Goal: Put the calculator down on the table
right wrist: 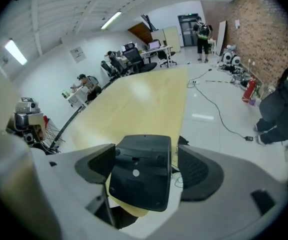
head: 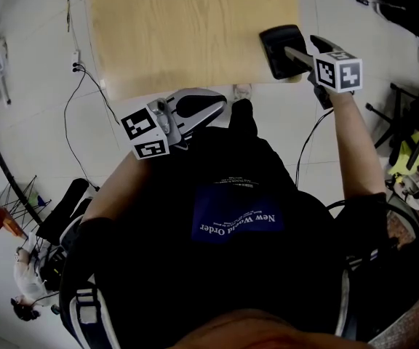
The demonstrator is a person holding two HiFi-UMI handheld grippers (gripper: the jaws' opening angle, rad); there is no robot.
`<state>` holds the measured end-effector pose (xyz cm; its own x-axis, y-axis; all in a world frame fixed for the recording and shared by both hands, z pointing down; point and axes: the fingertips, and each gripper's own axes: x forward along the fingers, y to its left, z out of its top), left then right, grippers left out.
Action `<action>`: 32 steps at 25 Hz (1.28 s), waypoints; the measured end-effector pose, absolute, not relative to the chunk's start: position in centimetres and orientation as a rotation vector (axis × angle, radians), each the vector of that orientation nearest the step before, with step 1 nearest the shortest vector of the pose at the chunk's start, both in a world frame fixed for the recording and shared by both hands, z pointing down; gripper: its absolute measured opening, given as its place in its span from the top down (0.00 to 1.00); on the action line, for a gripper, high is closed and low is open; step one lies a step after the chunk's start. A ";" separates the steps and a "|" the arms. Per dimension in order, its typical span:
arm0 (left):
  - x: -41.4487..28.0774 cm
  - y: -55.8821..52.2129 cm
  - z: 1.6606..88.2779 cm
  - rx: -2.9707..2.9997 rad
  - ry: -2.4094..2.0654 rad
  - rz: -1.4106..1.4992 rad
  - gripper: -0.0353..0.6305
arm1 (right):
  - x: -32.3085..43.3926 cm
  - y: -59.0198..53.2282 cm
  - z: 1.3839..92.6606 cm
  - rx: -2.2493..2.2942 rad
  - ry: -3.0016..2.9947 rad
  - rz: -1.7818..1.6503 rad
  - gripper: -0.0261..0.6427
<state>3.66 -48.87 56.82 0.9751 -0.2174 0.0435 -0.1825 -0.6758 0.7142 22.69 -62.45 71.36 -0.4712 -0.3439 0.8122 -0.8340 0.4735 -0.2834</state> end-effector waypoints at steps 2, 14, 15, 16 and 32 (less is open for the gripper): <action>3.1 -49.3 56.1 2.337 -0.294 -0.075 0.94 | 22.4 -62.9 69.4 1.006 -2.077 0.879 0.40; -3.5 -54.8 43.0 2.568 -0.502 -0.234 0.94 | 16.7 -63.9 43.6 1.117 -2.740 0.573 0.84; -4.7 -55.3 41.6 2.594 -0.534 -0.246 0.94 | 15.8 -63.7 41.3 1.108 -2.797 0.511 0.91; -5.9 -55.5 40.3 2.614 -0.566 -0.260 0.94 | 15.0 -63.2 39.3 1.096 -2.839 0.457 0.96; -10.9 -52.3 30.9 2.769 -0.856 -0.423 0.94 | 10.9 -57.2 32.7 0.879 -2.984 0.336 0.98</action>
